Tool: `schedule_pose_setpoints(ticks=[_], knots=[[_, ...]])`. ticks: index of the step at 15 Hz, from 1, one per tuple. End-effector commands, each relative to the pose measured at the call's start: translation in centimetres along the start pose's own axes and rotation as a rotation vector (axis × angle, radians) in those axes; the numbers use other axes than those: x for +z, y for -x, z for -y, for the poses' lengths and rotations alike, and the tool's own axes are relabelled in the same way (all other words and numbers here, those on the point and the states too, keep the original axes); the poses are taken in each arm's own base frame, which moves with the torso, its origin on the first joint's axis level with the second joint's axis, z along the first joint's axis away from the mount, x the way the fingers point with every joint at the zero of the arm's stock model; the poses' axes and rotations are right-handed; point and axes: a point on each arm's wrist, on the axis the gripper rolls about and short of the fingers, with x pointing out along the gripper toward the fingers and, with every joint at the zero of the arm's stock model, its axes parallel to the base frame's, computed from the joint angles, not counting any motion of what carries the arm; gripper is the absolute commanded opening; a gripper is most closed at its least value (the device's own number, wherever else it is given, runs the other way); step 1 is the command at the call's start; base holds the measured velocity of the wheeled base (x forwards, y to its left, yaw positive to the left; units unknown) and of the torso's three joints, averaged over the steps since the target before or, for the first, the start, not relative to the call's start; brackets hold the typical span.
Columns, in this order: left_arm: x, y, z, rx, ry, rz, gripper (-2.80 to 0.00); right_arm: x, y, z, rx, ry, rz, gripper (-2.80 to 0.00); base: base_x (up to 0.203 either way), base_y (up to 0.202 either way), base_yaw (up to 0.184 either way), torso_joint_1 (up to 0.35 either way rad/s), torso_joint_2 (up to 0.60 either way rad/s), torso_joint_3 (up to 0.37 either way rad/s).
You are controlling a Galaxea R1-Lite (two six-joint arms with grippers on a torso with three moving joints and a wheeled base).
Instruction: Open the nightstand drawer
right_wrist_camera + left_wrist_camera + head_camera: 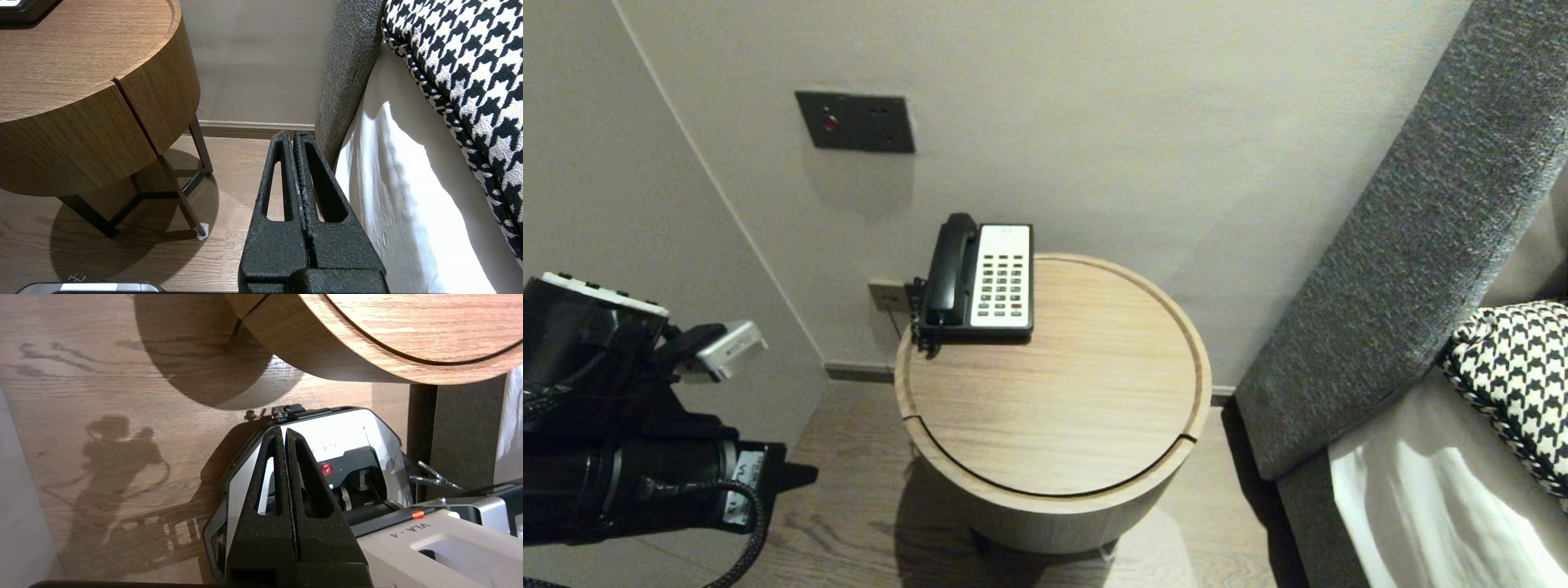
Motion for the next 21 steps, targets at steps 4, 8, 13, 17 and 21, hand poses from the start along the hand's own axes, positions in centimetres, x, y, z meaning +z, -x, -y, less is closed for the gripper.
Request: schedule_pose_setpoints(ticks=[4, 8, 13, 17, 21], knots=[[0.2, -1.3, 0.5, -0.010, 0.018, -0.045, -2.80, -1.1, -0.2, 0.0, -0.001, 0.000, -0.039, -2.80, 0.000, 0.000, 0.000, 0.000, 0.00, 0.000], [0.8, -2.2, 1.1, -0.019, 0.028, -0.062, -2.80, -1.1, -0.2, 0.0, -0.001, 0.000, -0.039, -2.80, 0.000, 0.000, 0.000, 0.000, 0.00, 0.000], [0.8, -2.4, 1.1, -0.021, 0.025, -0.071, -2.80, -1.1, -0.2, 0.0, -0.001, 0.000, -0.039, -2.80, 0.000, 0.000, 0.000, 0.000, 0.00, 0.000], [1.0, -3.3, 1.2, -0.018, 0.026, -0.080, -2.80, -1.1, -0.2, 0.0, 0.000, 0.000, -0.039, -2.80, 0.000, 0.000, 0.000, 0.000, 0.00, 0.000], [1.5, -4.4, 1.3, -0.026, 0.028, -0.062, -2.80, -1.1, -0.2, 0.0, -0.001, 0.000, -0.039, -2.80, 0.000, 0.000, 0.000, 0.000, 0.00, 0.000]])
